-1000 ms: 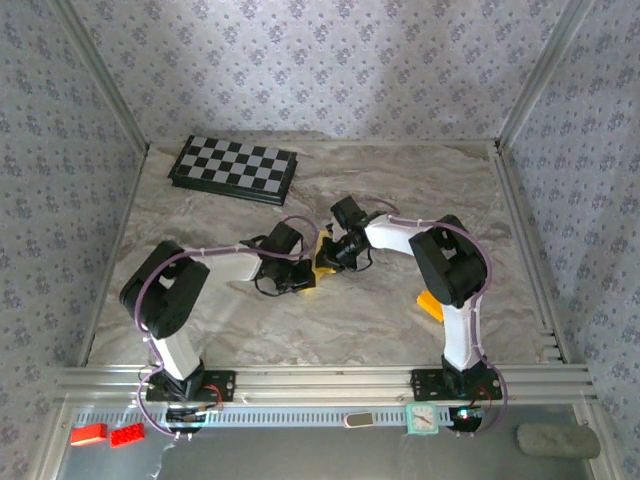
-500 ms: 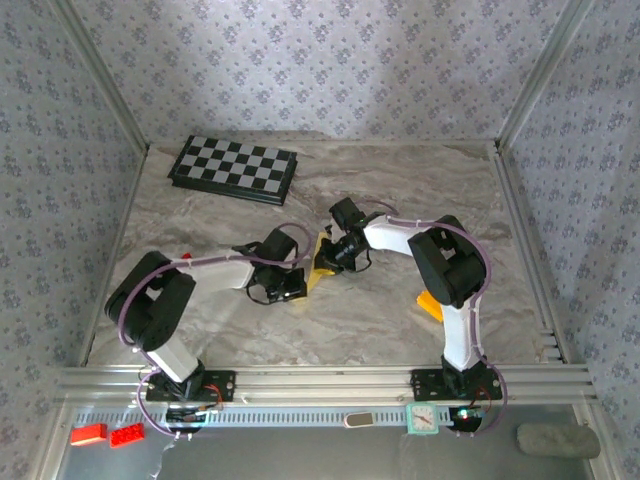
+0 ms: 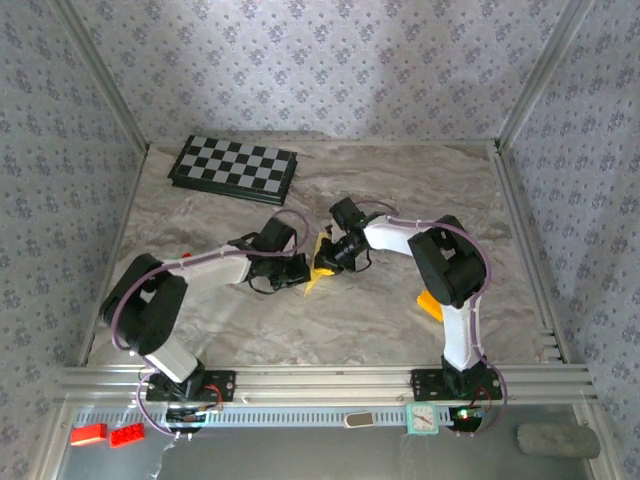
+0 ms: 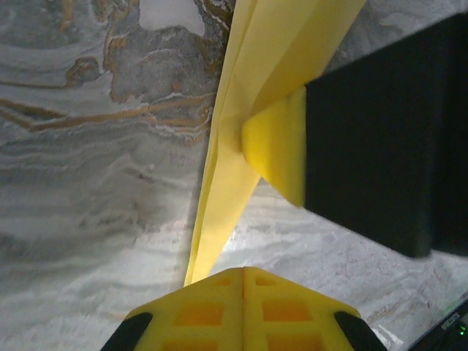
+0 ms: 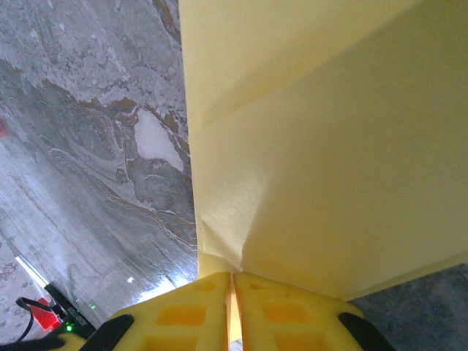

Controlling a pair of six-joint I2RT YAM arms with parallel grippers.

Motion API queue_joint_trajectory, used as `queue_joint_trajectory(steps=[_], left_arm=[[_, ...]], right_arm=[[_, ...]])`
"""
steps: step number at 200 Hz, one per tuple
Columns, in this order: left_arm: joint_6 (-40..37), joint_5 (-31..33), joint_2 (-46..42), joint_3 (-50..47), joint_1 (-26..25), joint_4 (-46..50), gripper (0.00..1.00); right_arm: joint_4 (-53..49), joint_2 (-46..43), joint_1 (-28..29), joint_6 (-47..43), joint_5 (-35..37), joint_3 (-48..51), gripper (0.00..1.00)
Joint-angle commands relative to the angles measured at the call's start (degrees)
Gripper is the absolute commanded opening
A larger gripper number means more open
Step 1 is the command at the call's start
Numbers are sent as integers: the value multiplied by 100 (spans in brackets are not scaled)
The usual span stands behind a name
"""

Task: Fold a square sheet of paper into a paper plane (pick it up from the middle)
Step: Fold the wing for the fifth time at the center of the table.

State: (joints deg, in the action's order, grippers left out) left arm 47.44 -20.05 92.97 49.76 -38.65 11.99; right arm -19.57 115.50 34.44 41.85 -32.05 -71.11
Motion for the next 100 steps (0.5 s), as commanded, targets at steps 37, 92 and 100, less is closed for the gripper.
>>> queue_joint_trajectory(steps=[37,92,100], left_arm=[[34,-147,596,184,16,-299,4],[-59,17,738,-43,-11,178,1],[-82,58,741,-86,-10,263,0]], right_arm=[[-184,159,-5,92,414,190,14],[99,-215,-69,-261,415,78,15],[121,-281,-81,-441,441,31,15]])
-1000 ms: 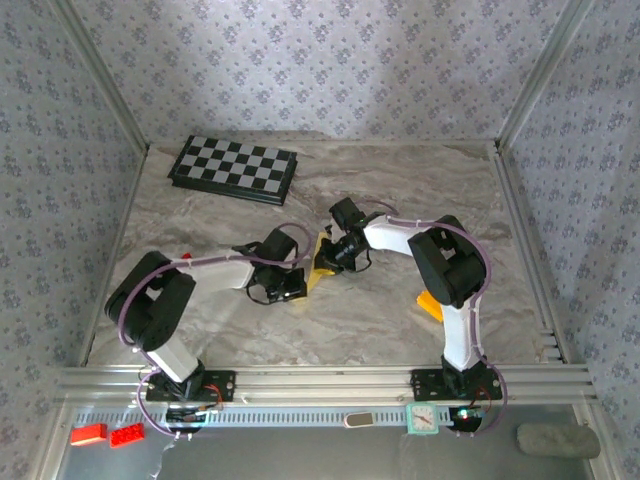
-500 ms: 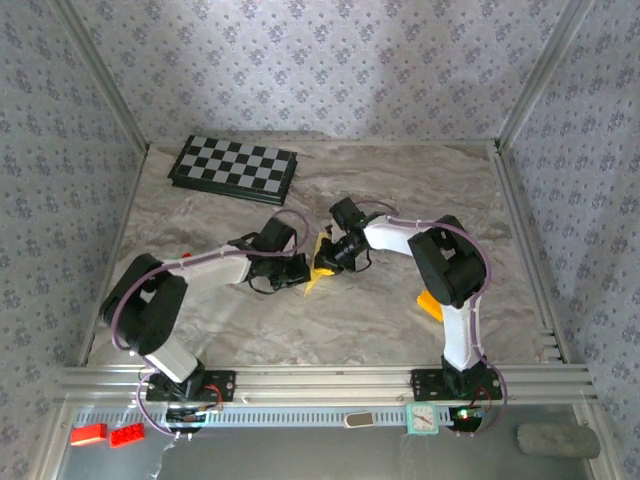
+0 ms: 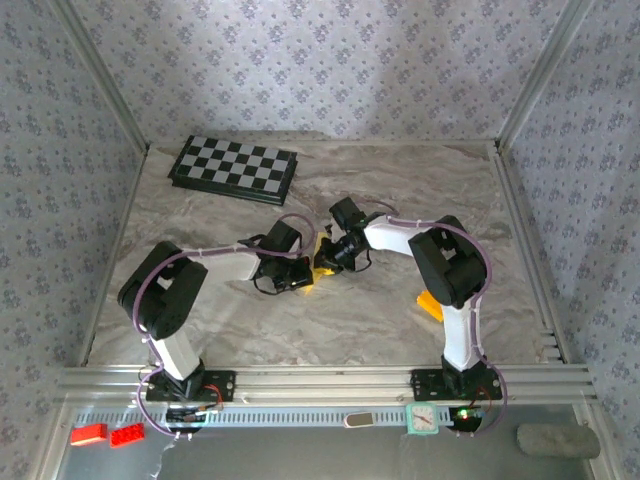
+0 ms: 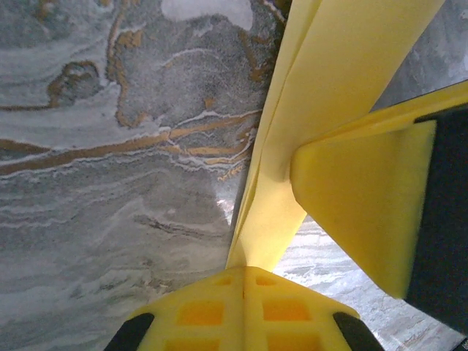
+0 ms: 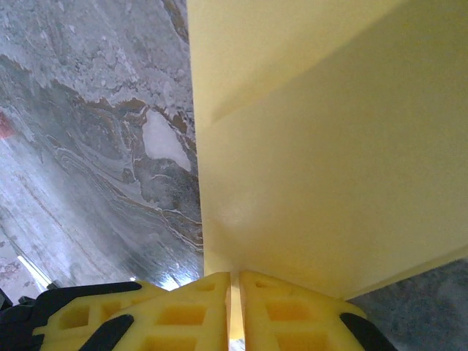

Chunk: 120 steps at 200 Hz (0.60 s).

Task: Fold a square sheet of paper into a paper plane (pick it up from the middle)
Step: Fold the wing for the fifth time at the center of the table.

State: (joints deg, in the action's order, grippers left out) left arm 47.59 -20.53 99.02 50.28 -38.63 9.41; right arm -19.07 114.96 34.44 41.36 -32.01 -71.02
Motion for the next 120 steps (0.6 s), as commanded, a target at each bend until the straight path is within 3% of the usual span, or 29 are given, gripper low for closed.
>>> queue_joint_trajectory(steps=[1,44,79,120], left_arm=[[-99,113,131,-145,-13,524,0],[-142,164,113,-209,-8,672,0],[-156,159,162,-185,-8,705,0],[-166,151,192,-134,-17,707,0]], right_arm=[[70,-232,-84,-424,434,20,15],[69,-203,-263,-1933,428,-85,15],[230,-166,-516,-2009,138,-153,15],[267,-512,-295,-1860,142,-33,15]])
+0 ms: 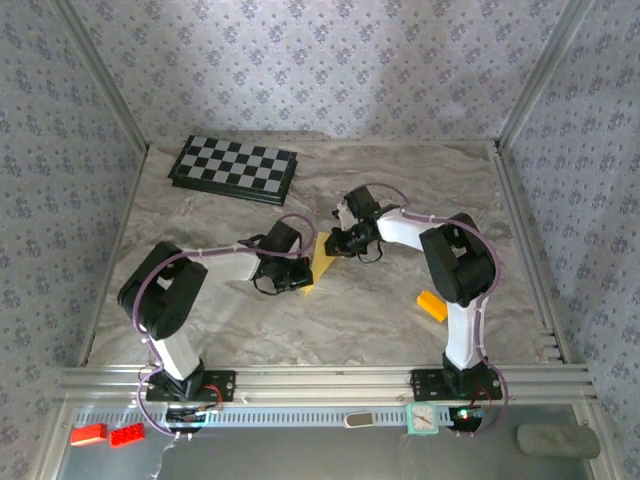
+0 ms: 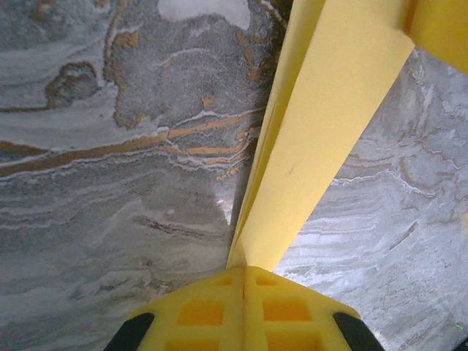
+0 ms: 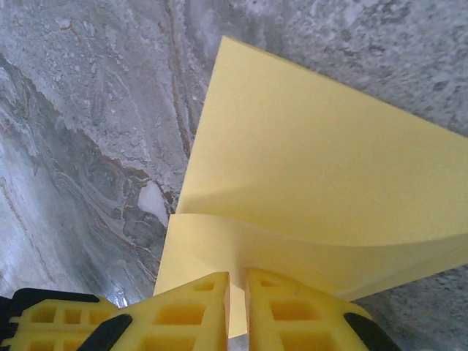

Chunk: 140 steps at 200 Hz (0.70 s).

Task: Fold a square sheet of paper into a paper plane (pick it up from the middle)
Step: Fold the wing for the fifth time at the center of the table.

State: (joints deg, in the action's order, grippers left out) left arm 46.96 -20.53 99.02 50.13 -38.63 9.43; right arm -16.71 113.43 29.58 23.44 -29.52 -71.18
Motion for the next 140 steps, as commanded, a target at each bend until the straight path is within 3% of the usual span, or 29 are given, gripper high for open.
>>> queue_joint_trajectory(steps=[1,62,140], left_arm=[[-105,148,194,-122,-19,707,0],[-86,146,210,-91,-21,713,0],[-37,148,201,-197,-21,743,0]], right_arm=[[38,-366,202,-59,-107,-10,15],[199,-204,642,393,-22,236,15],[184,114,406,226,44,236,14]])
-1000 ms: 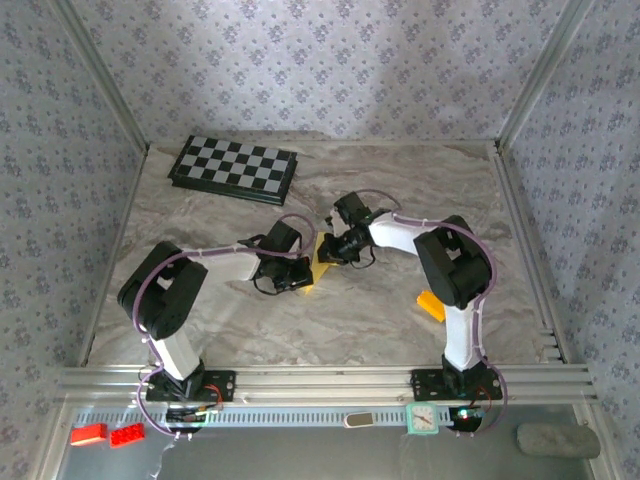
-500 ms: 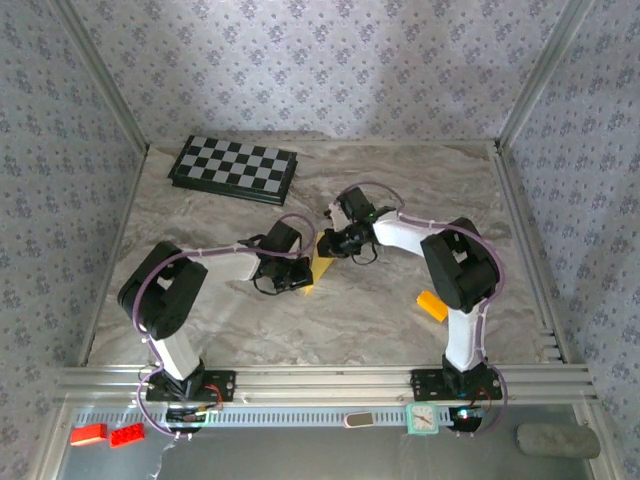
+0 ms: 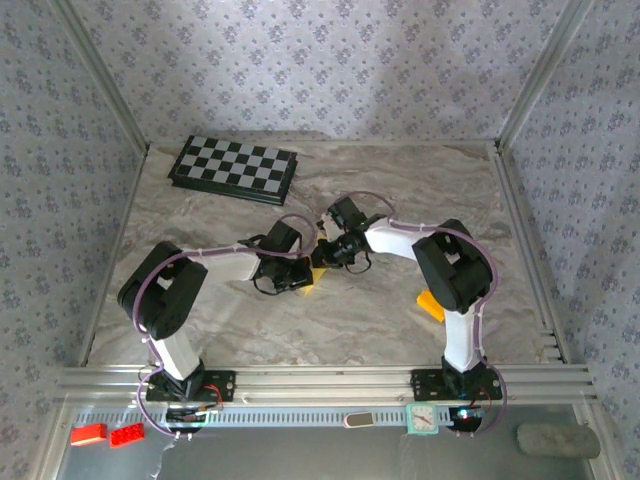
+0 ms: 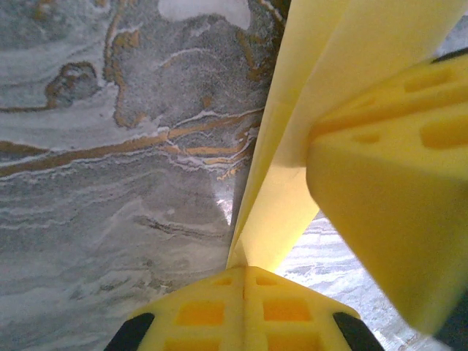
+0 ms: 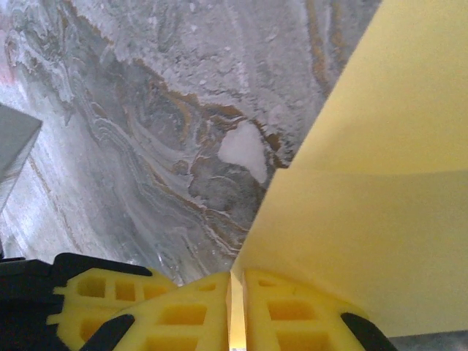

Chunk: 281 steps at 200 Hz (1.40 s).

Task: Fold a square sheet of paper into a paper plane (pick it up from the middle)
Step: Fold the wing for the fifth time at the center of the table.

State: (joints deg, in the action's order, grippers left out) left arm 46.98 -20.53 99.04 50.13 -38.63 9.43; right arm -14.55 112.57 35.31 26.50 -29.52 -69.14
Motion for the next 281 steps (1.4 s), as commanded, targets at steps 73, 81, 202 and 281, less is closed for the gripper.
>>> queue_joint_trajectory(steps=[73,81,202,281], left_arm=[[1,146,115,-432,-21,854,0],[9,146,94,-487,-23,850,0],[-41,90,-54,-237,-37,938,0],[-250,83,-921,905,283,1323,35]], right_arm=[[-59,569,-891,-172,143,-152,14],[-28,610,-994,-151,116,-176,13],[-113,453,-1997,-119,141,-836,14],[-868,-1406,-1460,119,1511,-33,33]])
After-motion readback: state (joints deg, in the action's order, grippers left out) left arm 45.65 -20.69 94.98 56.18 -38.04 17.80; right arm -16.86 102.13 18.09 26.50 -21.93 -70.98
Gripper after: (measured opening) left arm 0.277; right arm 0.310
